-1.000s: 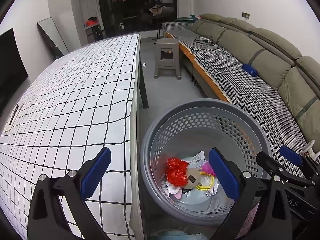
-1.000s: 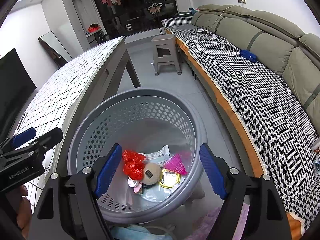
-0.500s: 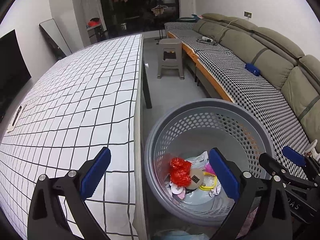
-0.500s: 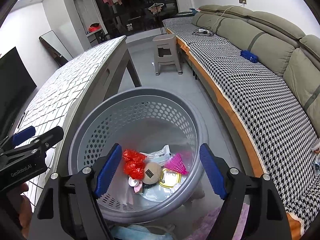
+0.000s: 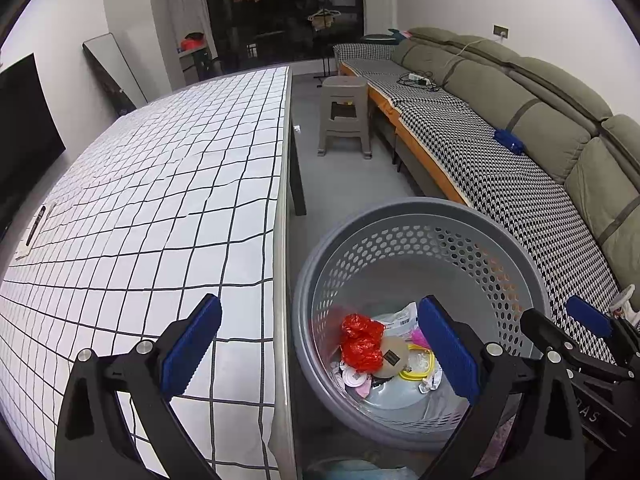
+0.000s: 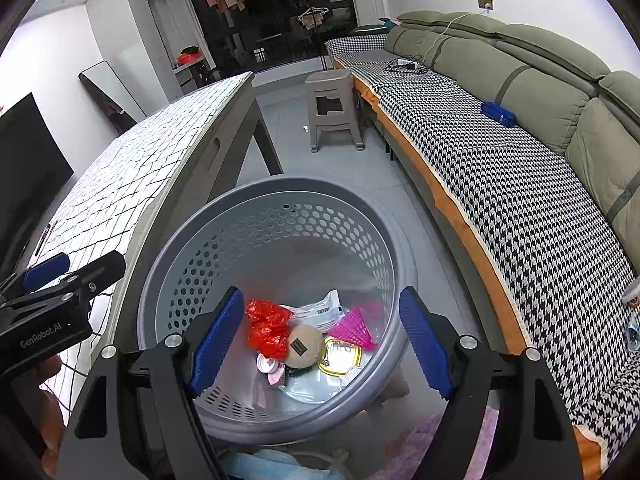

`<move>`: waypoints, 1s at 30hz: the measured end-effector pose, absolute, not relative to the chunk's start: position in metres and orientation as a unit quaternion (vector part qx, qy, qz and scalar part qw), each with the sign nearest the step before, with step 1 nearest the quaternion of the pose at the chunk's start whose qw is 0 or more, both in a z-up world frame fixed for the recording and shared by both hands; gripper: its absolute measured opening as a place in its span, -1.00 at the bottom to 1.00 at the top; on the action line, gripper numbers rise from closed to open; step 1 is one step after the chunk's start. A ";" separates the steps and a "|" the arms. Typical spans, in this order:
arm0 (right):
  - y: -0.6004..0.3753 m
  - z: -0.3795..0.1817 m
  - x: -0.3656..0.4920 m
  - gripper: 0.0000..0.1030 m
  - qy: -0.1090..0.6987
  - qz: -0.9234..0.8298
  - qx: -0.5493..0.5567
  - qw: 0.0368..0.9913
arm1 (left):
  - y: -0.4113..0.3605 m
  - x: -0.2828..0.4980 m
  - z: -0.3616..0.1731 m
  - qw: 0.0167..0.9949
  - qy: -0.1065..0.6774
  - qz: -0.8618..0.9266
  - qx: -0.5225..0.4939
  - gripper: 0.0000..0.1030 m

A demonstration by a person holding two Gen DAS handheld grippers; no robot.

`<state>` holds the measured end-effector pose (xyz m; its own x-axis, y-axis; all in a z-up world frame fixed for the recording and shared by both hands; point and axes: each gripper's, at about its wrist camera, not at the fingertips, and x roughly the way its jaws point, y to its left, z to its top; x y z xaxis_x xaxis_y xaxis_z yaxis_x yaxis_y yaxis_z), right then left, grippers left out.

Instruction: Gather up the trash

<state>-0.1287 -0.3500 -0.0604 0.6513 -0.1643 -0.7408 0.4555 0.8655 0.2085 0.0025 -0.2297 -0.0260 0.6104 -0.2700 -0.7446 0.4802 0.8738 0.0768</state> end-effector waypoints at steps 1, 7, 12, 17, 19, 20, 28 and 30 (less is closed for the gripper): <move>-0.350 -0.060 -0.129 0.49 0.379 -0.174 0.192 0.888 | -0.229 0.003 -0.026 0.887 0.388 -0.211 0.135 0.88; -0.350 -0.061 -0.129 0.48 0.380 -0.174 0.193 0.888 | -0.229 0.002 -0.026 0.887 0.387 -0.211 0.136 0.88; -0.350 -0.060 -0.129 0.48 0.379 -0.173 0.191 0.889 | -0.230 -0.001 -0.025 0.888 0.383 -0.214 0.139 0.88; -0.349 -0.060 -0.129 0.48 0.379 -0.173 0.192 0.888 | -0.231 -0.002 -0.024 0.889 0.382 -0.212 0.140 0.88; -0.349 -0.060 -0.129 0.48 0.379 -0.173 0.192 0.889 | -0.231 -0.002 -0.024 0.888 0.381 -0.213 0.141 0.88; -0.349 -0.060 -0.129 0.48 0.379 -0.173 0.192 0.889 | -0.231 -0.002 -0.024 0.888 0.381 -0.214 0.141 0.88; -0.349 -0.060 -0.129 0.49 0.379 -0.173 0.192 0.888 | -0.229 -0.001 -0.023 0.890 0.379 -0.213 0.139 0.88; -0.349 -0.059 -0.129 0.48 0.379 -0.173 0.192 0.888 | -0.229 -0.001 -0.022 0.890 0.379 -0.214 0.139 0.88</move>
